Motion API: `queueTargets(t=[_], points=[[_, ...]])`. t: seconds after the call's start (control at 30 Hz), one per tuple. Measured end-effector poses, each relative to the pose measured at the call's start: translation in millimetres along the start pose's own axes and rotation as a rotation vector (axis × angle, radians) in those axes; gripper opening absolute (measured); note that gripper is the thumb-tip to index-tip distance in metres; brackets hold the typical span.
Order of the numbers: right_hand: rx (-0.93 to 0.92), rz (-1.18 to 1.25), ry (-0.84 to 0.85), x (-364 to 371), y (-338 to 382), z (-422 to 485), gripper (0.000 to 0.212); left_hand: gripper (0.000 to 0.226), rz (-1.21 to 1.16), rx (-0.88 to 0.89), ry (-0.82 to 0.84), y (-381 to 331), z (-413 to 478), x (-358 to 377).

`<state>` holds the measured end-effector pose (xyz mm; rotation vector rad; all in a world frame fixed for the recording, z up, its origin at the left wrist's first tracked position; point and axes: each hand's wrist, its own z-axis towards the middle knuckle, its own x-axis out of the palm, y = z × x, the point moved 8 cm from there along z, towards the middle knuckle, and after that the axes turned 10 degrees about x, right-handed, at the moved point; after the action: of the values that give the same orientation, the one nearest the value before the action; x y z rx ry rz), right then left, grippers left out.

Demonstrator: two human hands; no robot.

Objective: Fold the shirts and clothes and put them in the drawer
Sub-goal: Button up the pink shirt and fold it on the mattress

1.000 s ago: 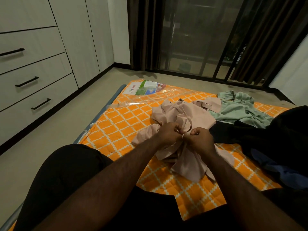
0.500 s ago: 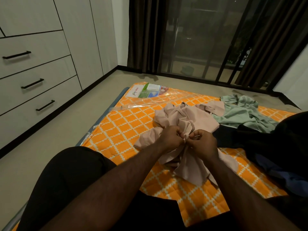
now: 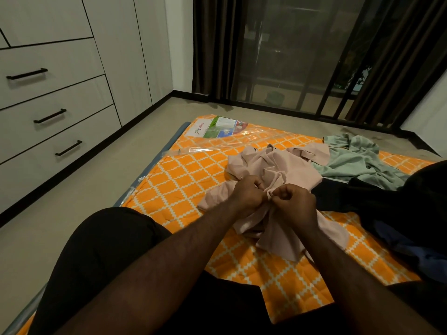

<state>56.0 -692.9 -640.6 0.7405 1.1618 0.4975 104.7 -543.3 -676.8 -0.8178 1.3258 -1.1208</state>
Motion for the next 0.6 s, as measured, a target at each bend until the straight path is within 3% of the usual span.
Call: queueTargets(t=[0.17,0.6], points=[[0.002,0.015,-0.04,-4.4,-2.3,0.0,0.017,0.027,-0.04,-0.002,0.025,4.3,4.7,6.0],[0.034,0.07,-0.002,-2.7,-7.4,2.1,0.016,0.034,-0.005,0.027,-0.04,0.1,2.0,-1.6]])
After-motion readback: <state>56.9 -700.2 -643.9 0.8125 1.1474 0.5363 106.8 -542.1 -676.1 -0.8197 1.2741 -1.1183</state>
